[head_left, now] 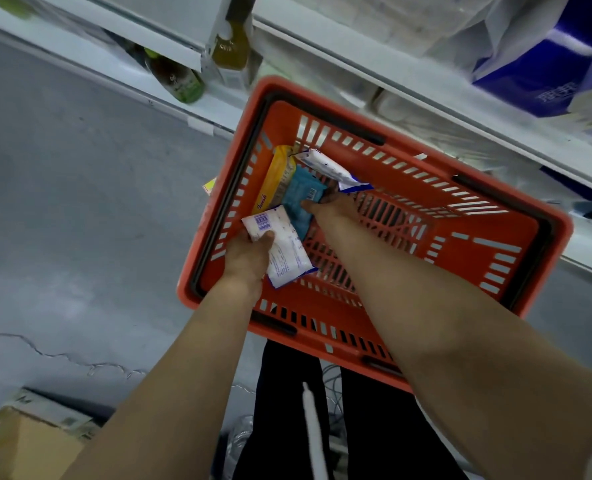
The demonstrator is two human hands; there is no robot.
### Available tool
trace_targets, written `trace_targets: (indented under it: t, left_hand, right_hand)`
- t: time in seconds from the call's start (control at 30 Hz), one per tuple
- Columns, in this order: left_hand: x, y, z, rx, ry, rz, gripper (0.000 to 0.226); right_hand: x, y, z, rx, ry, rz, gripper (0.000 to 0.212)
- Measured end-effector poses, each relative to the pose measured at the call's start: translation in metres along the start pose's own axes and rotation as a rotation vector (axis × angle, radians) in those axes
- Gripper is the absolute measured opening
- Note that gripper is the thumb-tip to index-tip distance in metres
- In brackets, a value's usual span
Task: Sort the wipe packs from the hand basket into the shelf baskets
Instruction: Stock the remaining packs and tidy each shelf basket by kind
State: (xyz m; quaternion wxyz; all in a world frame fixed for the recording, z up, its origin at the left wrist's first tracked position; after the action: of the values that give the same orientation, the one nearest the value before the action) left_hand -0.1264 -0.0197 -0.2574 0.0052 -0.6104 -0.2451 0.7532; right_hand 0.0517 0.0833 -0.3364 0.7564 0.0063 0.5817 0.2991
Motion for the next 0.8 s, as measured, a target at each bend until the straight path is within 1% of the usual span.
trace_targets:
  t: [0.13,0.27,0.33,0.37,0.43,0.5,0.57,0.63,0.7,0.8]
  left_hand:
    - [0.002,0.003,0.003,-0.014,-0.027,-0.017,0.025]
    - [0.009,0.007,0.004,-0.017,-0.023,-0.021,0.020]
    - [0.010,0.008,0.004,-0.013,-0.022,-0.022,0.018]
    - [0.009,0.008,0.003,-0.013,-0.020,-0.023,0.017]
    - [0.007,0.006,0.001,-0.026,-0.007,-0.027,0.017]
    - [0.000,-0.001,-0.001,-0.036,0.004,-0.048,0.016]
    - [-0.010,-0.011,-0.008,-0.038,0.039,-0.088,0.016]
    - [-0.024,-0.020,-0.020,-0.047,0.112,-0.124,0.019]
    - [-0.039,-0.028,-0.035,-0.057,0.200,-0.145,0.022]
    - [-0.064,-0.039,-0.050,-0.070,0.287,-0.190,0.025]
  right_hand:
    - [-0.001,-0.007,-0.002,0.062,-0.041,-0.084,0.048]
    - [0.001,-0.009,-0.010,0.133,0.054,-0.077,0.046]
    - [-0.003,-0.011,-0.011,0.227,0.106,-0.056,0.040]
    - [-0.008,-0.011,-0.008,0.271,0.114,-0.041,0.034]
    - [-0.019,-0.010,0.009,0.272,0.064,0.020,0.023]
    - [-0.039,-0.003,0.030,0.220,-0.011,0.114,0.025]
    - [-0.065,0.005,0.044,0.198,-0.028,0.214,0.028]
    - [-0.096,0.012,0.045,0.219,0.054,0.295,0.023]
    - [-0.125,0.016,0.042,0.218,0.162,0.348,0.022]
    - [-0.156,0.013,0.053,0.314,0.244,0.375,0.018]
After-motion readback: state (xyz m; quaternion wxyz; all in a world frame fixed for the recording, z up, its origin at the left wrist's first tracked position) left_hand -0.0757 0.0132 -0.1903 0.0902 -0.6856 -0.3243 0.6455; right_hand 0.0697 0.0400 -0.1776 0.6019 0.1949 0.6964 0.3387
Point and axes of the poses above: each hand's wrist, its own x-axis towards the middle knuckle, its own z-axis out of the back of the hand, y = z × x, the point moved 10 cm from there along x, towards the middle knuckle, and after that the axes turned 5 degrees about y, right-handed, at the moved point
